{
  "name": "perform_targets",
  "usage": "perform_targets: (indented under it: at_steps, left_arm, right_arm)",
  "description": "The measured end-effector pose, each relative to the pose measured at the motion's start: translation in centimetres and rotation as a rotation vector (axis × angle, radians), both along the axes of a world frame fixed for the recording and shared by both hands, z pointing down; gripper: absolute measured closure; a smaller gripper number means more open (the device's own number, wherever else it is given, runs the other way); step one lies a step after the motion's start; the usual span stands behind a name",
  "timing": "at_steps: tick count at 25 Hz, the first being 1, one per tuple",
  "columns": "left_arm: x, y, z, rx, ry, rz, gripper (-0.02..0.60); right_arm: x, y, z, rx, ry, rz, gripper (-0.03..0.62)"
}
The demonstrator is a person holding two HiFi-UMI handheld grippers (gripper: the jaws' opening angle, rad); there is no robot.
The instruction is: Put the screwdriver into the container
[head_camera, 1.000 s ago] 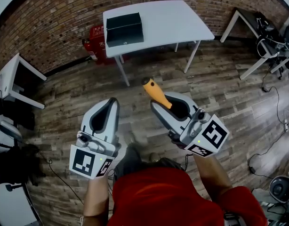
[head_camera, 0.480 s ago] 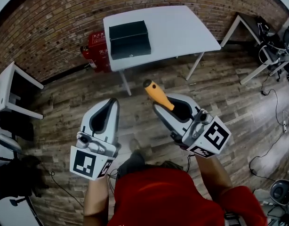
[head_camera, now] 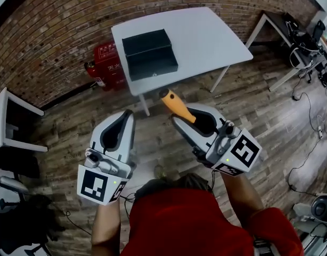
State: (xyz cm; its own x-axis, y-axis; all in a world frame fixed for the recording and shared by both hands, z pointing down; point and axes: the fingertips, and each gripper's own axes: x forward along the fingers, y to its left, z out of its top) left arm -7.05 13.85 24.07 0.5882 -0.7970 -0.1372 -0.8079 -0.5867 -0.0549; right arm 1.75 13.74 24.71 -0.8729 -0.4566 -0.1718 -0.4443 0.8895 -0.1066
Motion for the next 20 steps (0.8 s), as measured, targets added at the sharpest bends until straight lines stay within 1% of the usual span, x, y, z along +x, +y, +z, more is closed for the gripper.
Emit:
perform_targets:
  at_steps: [2, 5, 10, 14, 20]
  left_arm:
    - [-1.1, -1.3, 0.2, -0.003, 0.005, 0.015, 0.566]
    - [-2.3, -3.0, 0.5, -0.006, 0.019, 0.026, 0.566]
    - [-3.2, -4.8, 0.8, -0.011, 0.044, 0.036, 0.566]
    - [-3.9, -6.4, 1.3, -0.019, 0.057, 0.030, 0.566]
    - [-4.2, -10.1, 1.7, -0.029, 0.053, 0.011, 0.567]
  right_arm:
    - [-0.9, -1.1, 0.1, -0.010, -0.010, 0.016, 0.508]
    - [-1.9, -2.3, 1.4, -0.022, 0.024, 0.035, 0.508]
    - [-2.6, -3.8, 1.9, -0.033, 0.050, 0.050, 0.508]
    - [-2.9, -5.5, 2.1, -0.024, 0.066, 0.051, 0.508]
    - [-3.1, -9.5, 2.2, -0.019, 0.072, 0.029, 0.508]
